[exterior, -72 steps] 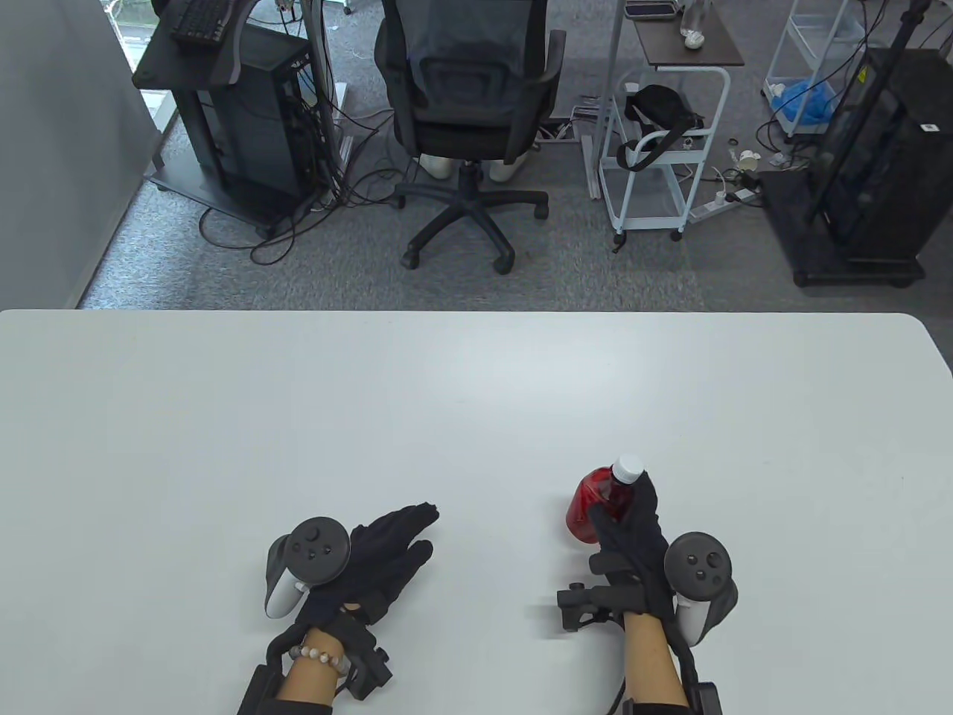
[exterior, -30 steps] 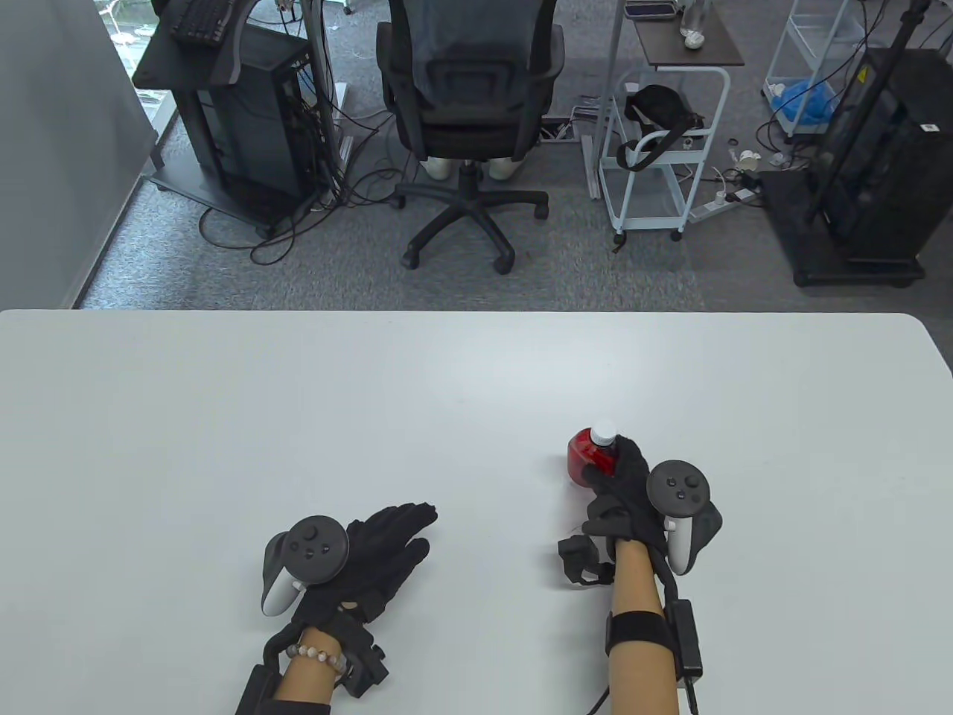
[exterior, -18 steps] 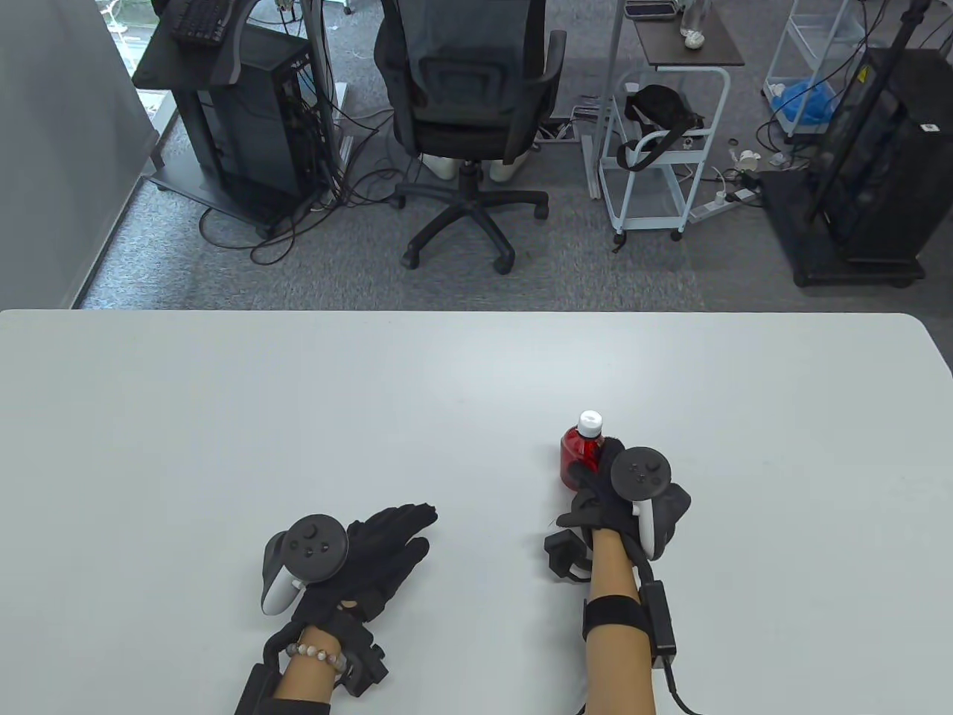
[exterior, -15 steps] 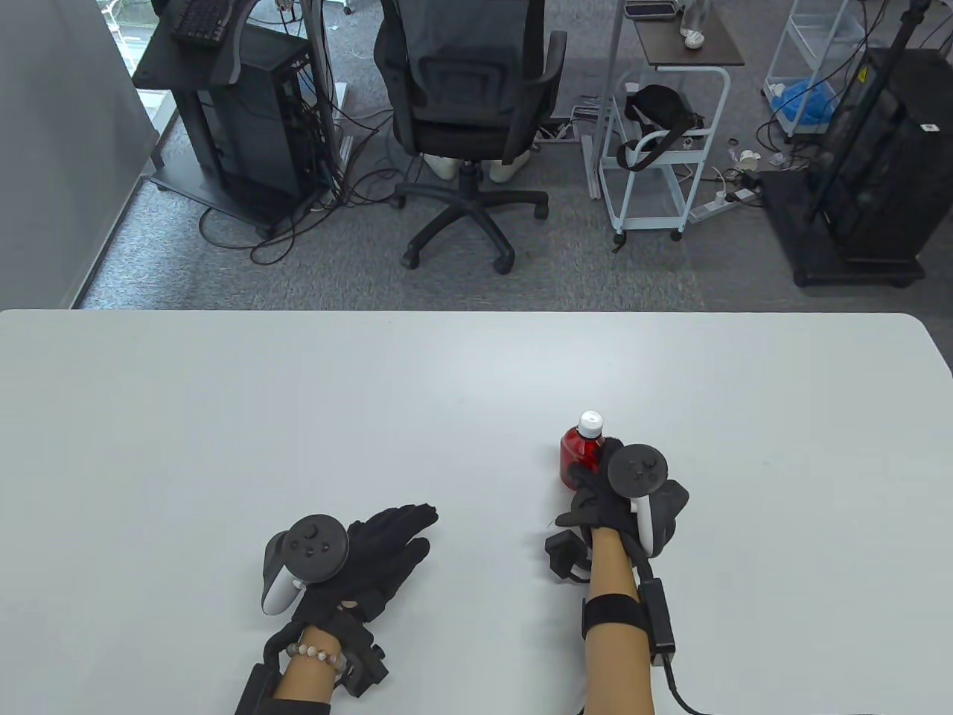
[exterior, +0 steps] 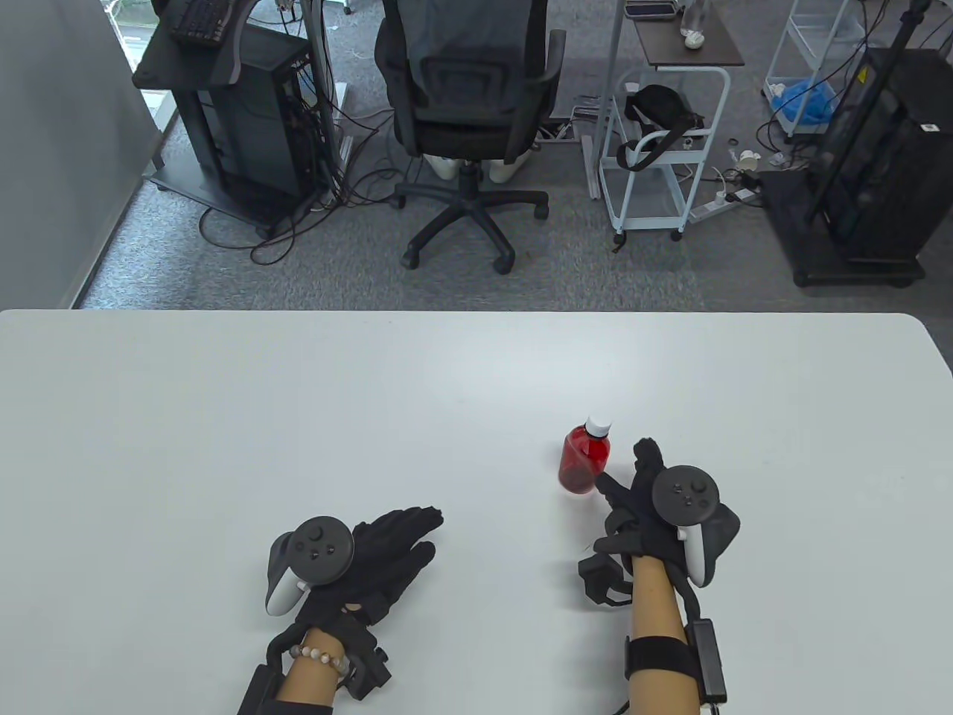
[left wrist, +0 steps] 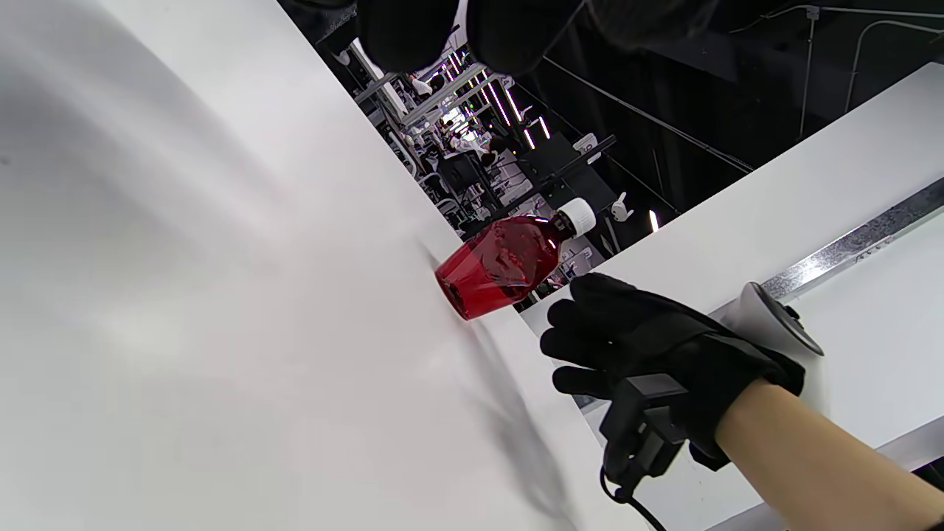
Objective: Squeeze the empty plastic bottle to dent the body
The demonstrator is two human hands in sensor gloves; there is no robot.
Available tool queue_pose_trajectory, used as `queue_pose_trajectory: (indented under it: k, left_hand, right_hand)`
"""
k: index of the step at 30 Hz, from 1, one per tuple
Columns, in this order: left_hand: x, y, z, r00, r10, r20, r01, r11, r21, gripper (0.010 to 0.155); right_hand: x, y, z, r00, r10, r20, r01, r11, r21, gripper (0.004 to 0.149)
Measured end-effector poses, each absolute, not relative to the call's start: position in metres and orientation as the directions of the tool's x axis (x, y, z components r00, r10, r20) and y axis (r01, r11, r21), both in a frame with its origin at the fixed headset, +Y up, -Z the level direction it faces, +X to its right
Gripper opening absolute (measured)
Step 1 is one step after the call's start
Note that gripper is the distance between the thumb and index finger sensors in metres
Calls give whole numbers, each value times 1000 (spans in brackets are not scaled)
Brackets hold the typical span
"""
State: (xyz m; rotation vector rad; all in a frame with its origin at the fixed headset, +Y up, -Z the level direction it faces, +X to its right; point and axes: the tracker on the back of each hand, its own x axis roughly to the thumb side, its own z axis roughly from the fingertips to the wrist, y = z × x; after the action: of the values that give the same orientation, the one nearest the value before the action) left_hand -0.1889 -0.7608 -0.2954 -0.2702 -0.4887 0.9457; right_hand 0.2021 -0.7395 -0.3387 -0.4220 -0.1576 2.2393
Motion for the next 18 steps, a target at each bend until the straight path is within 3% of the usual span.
queue_pose_trajectory:
  k: [6,18]
  left_hand:
    - [-187,-758,-293,505,810,299,-696,587,-413,64]
    - [-178,-757,-287,563,756,335,-656,655,-375,65]
  right_hand:
    - [194,-718,-320,-605,792,-85,-746,-601,-289,85]
    - [131,-689,-280,-717,653,242,-696,-657,-291,82]
